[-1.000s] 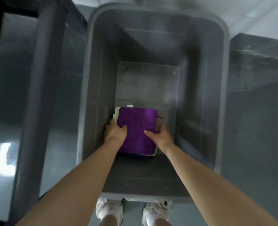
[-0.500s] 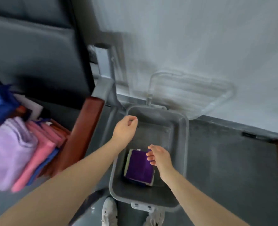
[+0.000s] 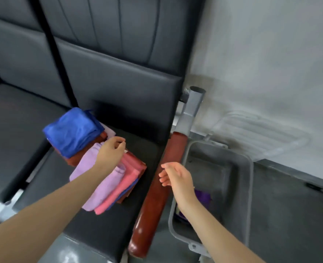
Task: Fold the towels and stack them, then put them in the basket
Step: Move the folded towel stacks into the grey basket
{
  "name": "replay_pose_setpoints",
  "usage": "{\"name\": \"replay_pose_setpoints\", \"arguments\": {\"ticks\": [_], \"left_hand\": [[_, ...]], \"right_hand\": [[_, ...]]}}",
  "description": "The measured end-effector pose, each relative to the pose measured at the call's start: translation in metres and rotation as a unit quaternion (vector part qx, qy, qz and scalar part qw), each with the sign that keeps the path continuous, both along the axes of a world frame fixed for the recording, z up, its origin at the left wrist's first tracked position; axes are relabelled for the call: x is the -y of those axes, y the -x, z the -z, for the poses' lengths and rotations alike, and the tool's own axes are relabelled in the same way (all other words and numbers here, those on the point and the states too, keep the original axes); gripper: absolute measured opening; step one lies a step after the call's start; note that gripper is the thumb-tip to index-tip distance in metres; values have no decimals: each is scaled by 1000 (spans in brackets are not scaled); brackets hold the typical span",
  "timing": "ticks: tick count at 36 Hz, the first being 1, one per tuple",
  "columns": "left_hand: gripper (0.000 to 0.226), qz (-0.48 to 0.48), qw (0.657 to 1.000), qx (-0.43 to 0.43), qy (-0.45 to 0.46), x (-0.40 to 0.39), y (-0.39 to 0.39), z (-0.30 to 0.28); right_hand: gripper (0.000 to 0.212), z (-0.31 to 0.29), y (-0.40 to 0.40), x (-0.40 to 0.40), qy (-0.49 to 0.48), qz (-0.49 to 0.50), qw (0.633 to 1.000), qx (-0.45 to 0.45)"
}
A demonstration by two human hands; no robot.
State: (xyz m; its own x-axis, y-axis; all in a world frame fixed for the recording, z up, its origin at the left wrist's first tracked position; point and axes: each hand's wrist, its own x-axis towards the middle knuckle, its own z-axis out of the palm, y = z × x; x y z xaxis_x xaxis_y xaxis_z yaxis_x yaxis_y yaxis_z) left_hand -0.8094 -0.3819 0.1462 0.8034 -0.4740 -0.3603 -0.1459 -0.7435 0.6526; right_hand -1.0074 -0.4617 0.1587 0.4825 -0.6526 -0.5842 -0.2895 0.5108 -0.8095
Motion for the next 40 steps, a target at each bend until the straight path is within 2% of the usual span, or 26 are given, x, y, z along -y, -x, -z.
{"name": "replay_pose_setpoints", "arguments": {"ticks": [4,6,8,12,14,17,22,24,27,30,32,37,40], "left_hand": [[27,42,996,-20,-75,-58,-73,16],[43,67,986,-45,-145,-83,-99,36],[59,101,972,-59,-202,-106,-123,49],[57,135,954,-66,-260,-121,-134,49],[58,146,949,-70,-272,-125,-135,58],[60,158,947,-75,-271,-124,-134,71],[60,165,947,-104,-255,-115,-122,84],[55,169,949,-108,-243,-111,-118,88],[50,165,956,-112,-215,-99,-114,88],[63,165,958,-142,-185,-90,-107,87],[66,188,956,-137,-178,-86,-102,87],[70,215,949,-105,-207,-86,-93,91],[74,192,951,-119,-209,-88,-93,97]], "right_hand": [[12,9,-70,-60,4,-18,1000,-23],[6,28,-91,-84,22,-42,994,-94],[29,45,-116,-104,46,-72,979,-186],[80,61,-138,-116,70,-39,952,-295],[90,65,-145,-120,78,-43,941,-327],[89,76,-151,-124,116,-79,923,-358],[56,92,-144,-116,144,-117,924,-335],[46,92,-138,-113,151,-95,935,-308],[34,94,-130,-108,163,-4,951,-264],[40,98,-122,-106,128,96,958,-238],[47,103,-118,-104,106,125,957,-241],[79,119,-109,-107,88,91,953,-277],[83,123,-108,-113,-8,52,978,-201]]}}
